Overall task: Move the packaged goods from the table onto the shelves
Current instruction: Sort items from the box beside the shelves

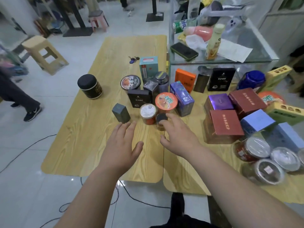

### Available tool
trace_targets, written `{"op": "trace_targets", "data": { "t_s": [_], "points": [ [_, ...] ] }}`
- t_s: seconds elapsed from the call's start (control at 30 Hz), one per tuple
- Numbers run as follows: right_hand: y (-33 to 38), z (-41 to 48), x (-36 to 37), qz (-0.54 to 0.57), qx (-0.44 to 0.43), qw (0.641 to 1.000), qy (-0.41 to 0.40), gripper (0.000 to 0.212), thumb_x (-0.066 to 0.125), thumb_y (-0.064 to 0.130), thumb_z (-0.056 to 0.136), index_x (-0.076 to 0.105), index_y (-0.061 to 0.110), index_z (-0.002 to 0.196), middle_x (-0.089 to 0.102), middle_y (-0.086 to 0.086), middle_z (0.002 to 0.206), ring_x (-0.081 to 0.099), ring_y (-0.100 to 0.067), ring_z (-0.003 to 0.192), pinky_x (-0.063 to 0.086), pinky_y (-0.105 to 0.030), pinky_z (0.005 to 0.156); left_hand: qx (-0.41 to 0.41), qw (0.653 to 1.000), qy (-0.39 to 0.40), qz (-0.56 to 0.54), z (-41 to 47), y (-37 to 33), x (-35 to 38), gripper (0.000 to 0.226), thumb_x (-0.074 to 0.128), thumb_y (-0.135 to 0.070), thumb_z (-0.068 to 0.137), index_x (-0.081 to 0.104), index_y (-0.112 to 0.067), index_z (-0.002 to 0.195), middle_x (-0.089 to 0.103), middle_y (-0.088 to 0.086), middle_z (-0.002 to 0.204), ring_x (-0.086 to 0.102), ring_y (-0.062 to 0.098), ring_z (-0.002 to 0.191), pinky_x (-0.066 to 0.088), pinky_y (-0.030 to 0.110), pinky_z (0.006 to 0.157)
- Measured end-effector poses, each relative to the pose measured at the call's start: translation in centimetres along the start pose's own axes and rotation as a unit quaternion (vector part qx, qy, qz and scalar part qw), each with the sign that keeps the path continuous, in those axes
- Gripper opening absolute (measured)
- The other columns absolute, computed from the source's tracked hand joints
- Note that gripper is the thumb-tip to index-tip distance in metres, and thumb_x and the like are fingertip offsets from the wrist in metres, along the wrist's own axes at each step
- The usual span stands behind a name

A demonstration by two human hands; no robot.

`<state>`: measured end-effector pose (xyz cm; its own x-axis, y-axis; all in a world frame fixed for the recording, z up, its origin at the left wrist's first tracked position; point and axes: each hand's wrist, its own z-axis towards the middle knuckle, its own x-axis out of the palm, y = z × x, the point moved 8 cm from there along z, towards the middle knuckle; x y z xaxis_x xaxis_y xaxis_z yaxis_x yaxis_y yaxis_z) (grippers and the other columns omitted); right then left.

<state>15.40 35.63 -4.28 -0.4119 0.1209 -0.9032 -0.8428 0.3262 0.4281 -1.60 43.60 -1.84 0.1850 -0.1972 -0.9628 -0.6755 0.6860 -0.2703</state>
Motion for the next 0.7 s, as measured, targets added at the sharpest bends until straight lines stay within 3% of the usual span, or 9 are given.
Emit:
{"op": "trace_targets", "data": {
  "t_s": [0.17, 0.33, 0.43, 0.57, 0.7],
  "points": [
    [-3.8, 3.8, -0.3, 0.011, 0.013, 1.000, -0.006, 0.053, 0.062, 0.032, 0.083, 0.056, 0.017, 0.134, 0.042, -0.013, 0.146, 0.042, -0.030, 0.137, 0.043, -0.047, 0.108, 0.003, 1.000, 0.006, -0.002, 3.7, -1.5, 2.0, 0.071, 0.060, -0.043, 0.094, 0.037, -0.013, 0.154, 0.045, 0.008, 0.152, 0.032, 0.028, 0.146, 0.019, 0.035, 0.119],
    [-5.3, 6.3, 1.9, 0.019, 0.030, 0.999, 0.013, 0.051, 0.064, 0.029, 0.084, 0.058, 0.016, 0.133, 0.044, -0.013, 0.145, 0.043, -0.030, 0.136, 0.043, -0.046, 0.108, -0.032, 0.998, 0.048, -0.021, 6.5, 0.4, 4.2, 0.073, 0.052, -0.048, 0.098, 0.022, -0.022, 0.159, 0.031, -0.001, 0.161, 0.015, 0.020, 0.153, 0.015, 0.033, 0.123],
    [-5.5, 8.4, 2.9, 0.022, 0.037, 0.999, 0.018, 0.051, 0.067, 0.028, 0.085, 0.058, 0.016, 0.134, 0.043, -0.013, 0.146, 0.046, -0.032, 0.133, 0.042, -0.041, 0.107, -0.017, 0.998, 0.042, -0.040, 8.6, 1.2, 4.4, 0.069, 0.056, -0.044, 0.097, 0.030, -0.018, 0.157, 0.037, 0.003, 0.158, 0.022, 0.022, 0.151, 0.010, 0.028, 0.119],
    [-6.0, 13.2, 2.1, 0.023, 0.053, 0.998, -0.010, 0.058, 0.066, 0.027, 0.087, 0.051, 0.017, 0.143, 0.039, -0.012, 0.151, 0.042, -0.033, 0.136, 0.041, -0.043, 0.108, 0.024, 0.997, -0.020, -0.066, 13.8, 2.2, 3.9, 0.063, 0.066, -0.031, 0.090, 0.046, -0.011, 0.146, 0.052, 0.009, 0.140, 0.045, 0.024, 0.131, 0.039, 0.037, 0.110],
    [-7.5, 20.0, -0.3, 0.044, 0.079, 0.994, -0.057, 0.062, 0.063, 0.015, 0.087, 0.046, 0.019, 0.147, 0.036, -0.010, 0.153, 0.035, -0.029, 0.142, 0.035, -0.042, 0.115, 0.070, 0.993, -0.066, -0.068, 21.9, 2.4, 3.3, 0.058, 0.065, -0.028, 0.088, 0.051, -0.005, 0.139, 0.056, 0.015, 0.131, 0.051, 0.033, 0.120, 0.040, 0.041, 0.104]
  ]
}}
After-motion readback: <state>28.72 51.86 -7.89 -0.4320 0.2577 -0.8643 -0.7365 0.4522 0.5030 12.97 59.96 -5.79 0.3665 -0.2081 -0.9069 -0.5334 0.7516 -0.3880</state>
